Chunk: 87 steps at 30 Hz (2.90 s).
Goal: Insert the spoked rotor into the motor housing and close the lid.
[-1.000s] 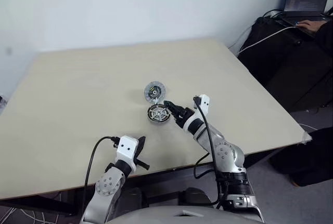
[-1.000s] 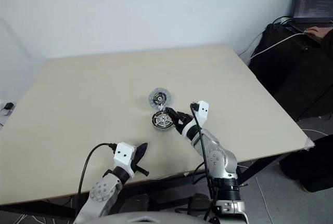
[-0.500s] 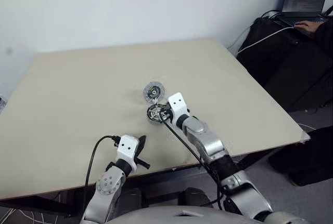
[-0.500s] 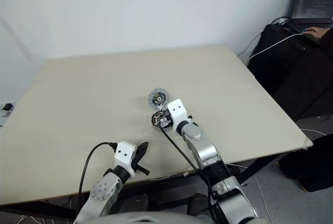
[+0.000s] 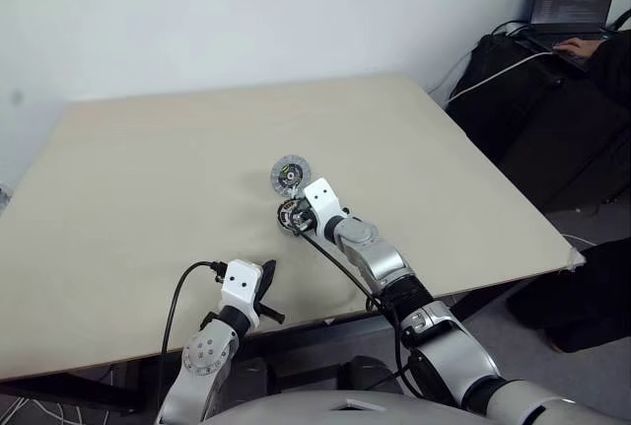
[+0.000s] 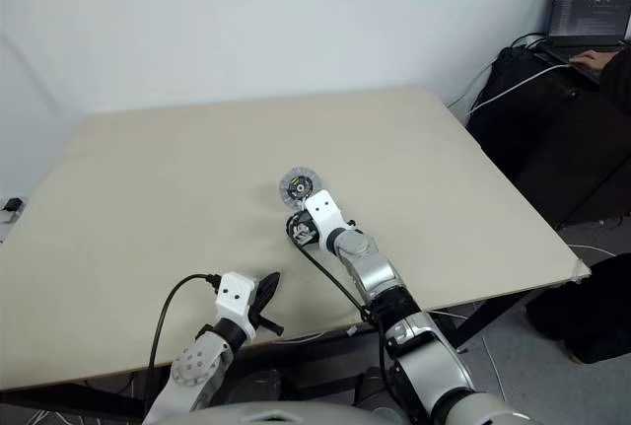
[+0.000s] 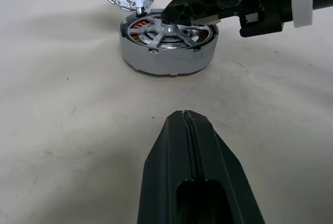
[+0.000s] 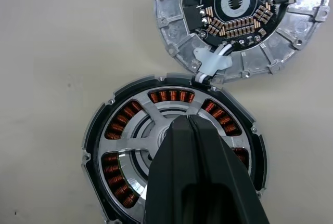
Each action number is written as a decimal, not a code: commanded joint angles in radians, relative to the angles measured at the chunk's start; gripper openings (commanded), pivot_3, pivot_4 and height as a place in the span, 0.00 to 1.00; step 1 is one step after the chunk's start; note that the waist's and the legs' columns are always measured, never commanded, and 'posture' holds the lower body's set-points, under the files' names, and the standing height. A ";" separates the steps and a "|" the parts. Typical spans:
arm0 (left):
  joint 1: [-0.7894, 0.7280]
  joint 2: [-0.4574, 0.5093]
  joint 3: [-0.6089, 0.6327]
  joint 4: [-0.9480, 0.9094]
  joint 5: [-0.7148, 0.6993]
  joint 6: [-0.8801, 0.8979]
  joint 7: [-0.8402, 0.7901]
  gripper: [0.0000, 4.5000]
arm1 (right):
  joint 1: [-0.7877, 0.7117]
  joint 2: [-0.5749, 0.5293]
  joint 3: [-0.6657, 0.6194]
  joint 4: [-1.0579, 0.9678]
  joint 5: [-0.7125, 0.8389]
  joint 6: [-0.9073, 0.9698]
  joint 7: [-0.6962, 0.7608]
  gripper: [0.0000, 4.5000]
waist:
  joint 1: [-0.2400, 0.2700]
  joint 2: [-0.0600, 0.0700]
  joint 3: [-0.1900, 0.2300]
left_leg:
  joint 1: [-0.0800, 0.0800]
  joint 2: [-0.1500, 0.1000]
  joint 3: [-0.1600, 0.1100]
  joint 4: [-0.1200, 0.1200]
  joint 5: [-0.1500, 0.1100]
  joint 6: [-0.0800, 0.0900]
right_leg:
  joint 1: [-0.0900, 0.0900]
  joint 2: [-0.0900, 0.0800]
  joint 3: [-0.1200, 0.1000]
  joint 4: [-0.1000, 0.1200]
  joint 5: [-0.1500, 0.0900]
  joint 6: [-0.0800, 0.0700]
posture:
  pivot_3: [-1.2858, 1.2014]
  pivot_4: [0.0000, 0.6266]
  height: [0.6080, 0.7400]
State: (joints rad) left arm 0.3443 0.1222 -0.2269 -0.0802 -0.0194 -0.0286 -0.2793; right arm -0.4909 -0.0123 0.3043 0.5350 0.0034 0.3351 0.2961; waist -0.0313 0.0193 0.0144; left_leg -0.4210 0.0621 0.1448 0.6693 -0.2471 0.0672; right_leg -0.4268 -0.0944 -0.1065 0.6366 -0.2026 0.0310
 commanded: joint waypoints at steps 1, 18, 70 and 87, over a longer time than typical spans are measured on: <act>-0.005 -0.005 -0.006 -0.056 0.005 -0.009 0.009 0.00 | 0.004 0.008 -0.023 -0.054 0.012 -0.003 0.028 0.01 | 0.000 0.000 0.000 | 0.001 0.000 0.000 0.000 0.000 0.000 | 0.000 0.000 0.000 0.001 0.000 0.000 | 0.52 0.00 1.00; -0.036 -0.017 -0.019 -0.055 0.000 0.017 0.013 0.00 | -0.084 -0.296 0.226 -0.347 -0.172 0.011 0.439 0.62 | 0.004 -0.003 0.002 | 0.002 0.000 0.002 0.000 0.000 0.000 | -0.002 -0.001 0.002 0.004 -0.002 -0.003 | 0.52 0.00 1.00; -0.014 -0.044 -0.018 -0.045 0.002 -0.005 0.063 0.00 | -0.347 -0.269 0.384 0.120 -0.469 -0.278 0.746 0.57 | 0.007 -0.007 0.006 | 0.002 0.000 0.002 -0.001 0.000 0.000 | -0.003 -0.002 0.002 0.004 -0.002 -0.003 | 0.52 0.00 1.00; -0.039 -0.044 -0.015 0.027 -0.004 -0.056 0.049 0.00 | -0.294 -0.286 0.295 0.011 -0.410 -0.248 0.752 0.02 | 0.008 -0.007 0.007 | 0.001 0.000 0.002 -0.002 0.000 -0.001 | -0.003 -0.002 0.002 0.004 -0.003 -0.004 | 0.52 0.00 1.00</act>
State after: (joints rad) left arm 0.3221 0.0820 -0.2448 -0.0418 -0.0196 -0.0576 -0.2239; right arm -0.7850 -0.2886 0.6478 0.6159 -0.4421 0.0767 1.0416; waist -0.0234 0.0122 0.0217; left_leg -0.4200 0.0620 0.1473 0.6676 -0.2473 0.0666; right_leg -0.4307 -0.0967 -0.1048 0.6409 -0.2052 0.0272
